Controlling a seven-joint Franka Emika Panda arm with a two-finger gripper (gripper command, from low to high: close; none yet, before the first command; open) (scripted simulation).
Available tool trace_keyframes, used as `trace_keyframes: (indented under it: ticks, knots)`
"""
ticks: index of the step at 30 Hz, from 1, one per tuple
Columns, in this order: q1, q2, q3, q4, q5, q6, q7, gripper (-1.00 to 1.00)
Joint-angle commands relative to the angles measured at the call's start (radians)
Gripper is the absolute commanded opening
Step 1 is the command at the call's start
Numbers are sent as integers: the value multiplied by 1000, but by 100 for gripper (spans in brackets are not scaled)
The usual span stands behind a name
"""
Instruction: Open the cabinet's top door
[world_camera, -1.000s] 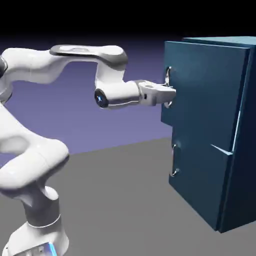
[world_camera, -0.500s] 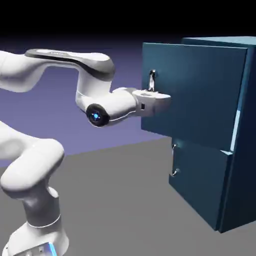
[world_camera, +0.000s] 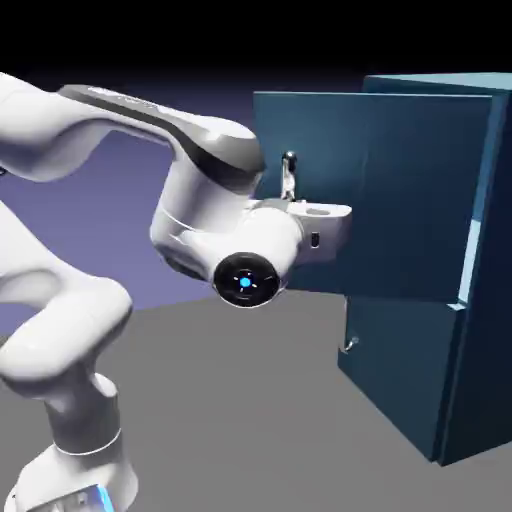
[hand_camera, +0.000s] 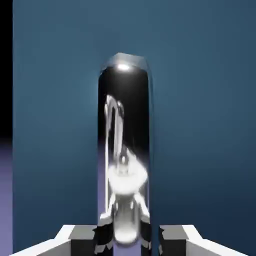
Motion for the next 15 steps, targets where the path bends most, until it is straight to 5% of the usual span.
trace_keyframes:
  ticks: [1,15]
  knots:
    - [3,36,-22,31,-28,-38,-12,-100]
    - [41,530,-200,520,-267,-539,-196,-100]
